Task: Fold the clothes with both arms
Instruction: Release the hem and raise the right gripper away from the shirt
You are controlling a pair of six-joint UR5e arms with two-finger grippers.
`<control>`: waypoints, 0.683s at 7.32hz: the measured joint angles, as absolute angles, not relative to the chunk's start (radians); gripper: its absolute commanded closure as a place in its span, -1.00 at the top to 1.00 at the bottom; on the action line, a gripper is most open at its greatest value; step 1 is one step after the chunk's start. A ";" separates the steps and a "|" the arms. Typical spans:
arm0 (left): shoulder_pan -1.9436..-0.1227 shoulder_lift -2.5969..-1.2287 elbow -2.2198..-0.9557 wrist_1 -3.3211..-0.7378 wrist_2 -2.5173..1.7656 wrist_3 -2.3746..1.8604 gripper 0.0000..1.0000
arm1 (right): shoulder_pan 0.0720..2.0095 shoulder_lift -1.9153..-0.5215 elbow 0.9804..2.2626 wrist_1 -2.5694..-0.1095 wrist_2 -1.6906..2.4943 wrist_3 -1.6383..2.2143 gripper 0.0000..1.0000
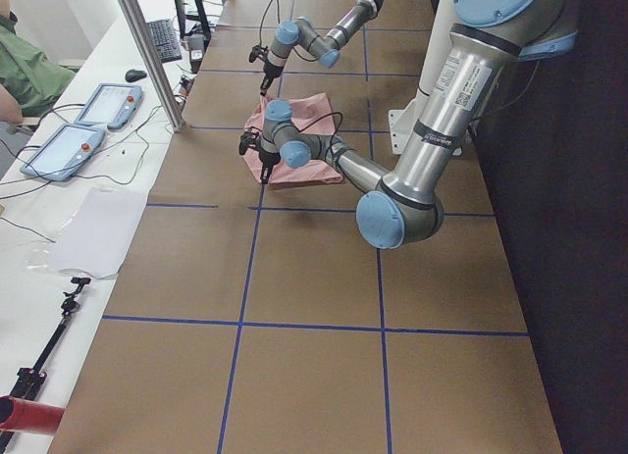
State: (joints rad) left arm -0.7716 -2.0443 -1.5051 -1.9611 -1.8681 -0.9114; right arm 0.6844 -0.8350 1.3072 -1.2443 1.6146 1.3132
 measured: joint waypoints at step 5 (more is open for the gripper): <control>-0.742 -1.832 -1.847 -1.978 -1.945 -0.881 0.81 | 0.795 -0.943 1.422 -1.243 1.805 1.036 1.00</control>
